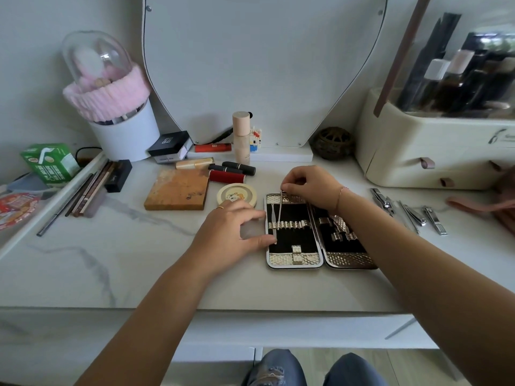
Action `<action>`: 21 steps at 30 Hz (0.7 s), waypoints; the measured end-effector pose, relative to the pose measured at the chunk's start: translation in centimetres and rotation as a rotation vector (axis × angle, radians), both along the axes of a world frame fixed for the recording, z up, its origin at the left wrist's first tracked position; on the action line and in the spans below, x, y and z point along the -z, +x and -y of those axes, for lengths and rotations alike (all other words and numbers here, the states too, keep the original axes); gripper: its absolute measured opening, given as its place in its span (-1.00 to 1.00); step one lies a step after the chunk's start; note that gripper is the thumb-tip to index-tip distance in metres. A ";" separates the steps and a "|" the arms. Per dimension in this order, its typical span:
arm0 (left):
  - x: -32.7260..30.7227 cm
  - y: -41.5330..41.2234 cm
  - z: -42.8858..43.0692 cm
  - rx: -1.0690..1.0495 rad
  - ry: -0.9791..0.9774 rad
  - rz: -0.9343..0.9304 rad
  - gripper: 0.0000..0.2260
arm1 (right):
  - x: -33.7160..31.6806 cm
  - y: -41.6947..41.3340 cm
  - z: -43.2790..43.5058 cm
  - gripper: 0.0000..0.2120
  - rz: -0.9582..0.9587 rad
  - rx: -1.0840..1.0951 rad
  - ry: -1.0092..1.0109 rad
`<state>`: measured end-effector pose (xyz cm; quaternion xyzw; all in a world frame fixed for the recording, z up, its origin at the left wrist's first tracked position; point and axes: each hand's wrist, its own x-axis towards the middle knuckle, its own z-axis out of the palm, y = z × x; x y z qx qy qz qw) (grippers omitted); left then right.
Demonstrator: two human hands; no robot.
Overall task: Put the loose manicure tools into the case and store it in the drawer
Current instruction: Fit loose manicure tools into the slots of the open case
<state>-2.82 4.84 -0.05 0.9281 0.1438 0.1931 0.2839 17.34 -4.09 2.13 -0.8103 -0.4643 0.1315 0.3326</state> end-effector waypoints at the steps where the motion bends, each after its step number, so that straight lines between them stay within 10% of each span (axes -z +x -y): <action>1: 0.0 0.0 0.0 0.000 0.001 0.000 -0.40 | -0.1 0.0 0.1 -0.94 0.006 -0.011 0.002; 21: 0.0 -0.2 0.1 -0.003 0.003 0.003 -0.51 | 0.8 -1.8 3.3 -0.76 0.416 -0.152 -0.020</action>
